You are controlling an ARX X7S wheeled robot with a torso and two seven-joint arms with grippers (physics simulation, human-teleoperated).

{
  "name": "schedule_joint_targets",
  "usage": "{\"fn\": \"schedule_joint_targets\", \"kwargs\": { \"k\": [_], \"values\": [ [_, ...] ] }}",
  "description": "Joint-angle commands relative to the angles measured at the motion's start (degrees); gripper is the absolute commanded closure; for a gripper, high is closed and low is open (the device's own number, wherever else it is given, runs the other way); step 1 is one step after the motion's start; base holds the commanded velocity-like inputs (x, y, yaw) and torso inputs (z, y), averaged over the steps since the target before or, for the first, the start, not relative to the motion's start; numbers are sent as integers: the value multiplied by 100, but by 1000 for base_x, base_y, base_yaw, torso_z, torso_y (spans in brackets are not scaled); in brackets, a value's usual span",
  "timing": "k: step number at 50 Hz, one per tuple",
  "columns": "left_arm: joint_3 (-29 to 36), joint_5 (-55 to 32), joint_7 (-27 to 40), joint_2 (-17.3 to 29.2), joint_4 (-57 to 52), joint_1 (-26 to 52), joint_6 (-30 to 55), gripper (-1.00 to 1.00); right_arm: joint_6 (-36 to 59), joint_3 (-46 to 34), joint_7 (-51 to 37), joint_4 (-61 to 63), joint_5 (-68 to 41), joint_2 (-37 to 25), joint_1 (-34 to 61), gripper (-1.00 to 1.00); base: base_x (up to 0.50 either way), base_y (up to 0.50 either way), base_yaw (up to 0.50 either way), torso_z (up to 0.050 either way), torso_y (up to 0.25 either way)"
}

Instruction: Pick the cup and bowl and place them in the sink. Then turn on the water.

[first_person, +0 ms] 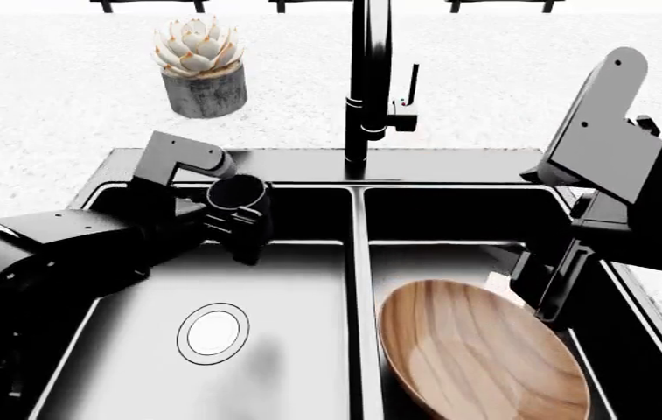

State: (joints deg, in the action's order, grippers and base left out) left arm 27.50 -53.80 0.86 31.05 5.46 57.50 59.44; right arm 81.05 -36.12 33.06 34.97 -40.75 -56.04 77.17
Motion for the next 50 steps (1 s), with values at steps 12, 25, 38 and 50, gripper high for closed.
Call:
{"fn": "schedule_joint_targets", "kwargs": {
  "k": [12, 25, 38, 50],
  "values": [
    [603, 281, -276, -507, 480, -302, -340, 100, 82, -25, -61, -11, -84, -90, 71, -100, 0, 0, 0, 1, 0],
    [719, 275, -266, -511, 338, -664, -429, 100, 124, -14, -115, 32, -179, -124, 58, -100, 0, 0, 0, 0, 1],
    [817, 289, -259, -503, 269, -894, -486, 100, 119, -20, -145, 50, -249, -178, 59, -100, 0, 0, 0, 0, 0],
    [929, 320, -260, -474, 209, -1047, -500, 100, 121, -13, -191, 50, -316, -199, 57, -100, 0, 0, 0, 0, 1]
  ]
}}
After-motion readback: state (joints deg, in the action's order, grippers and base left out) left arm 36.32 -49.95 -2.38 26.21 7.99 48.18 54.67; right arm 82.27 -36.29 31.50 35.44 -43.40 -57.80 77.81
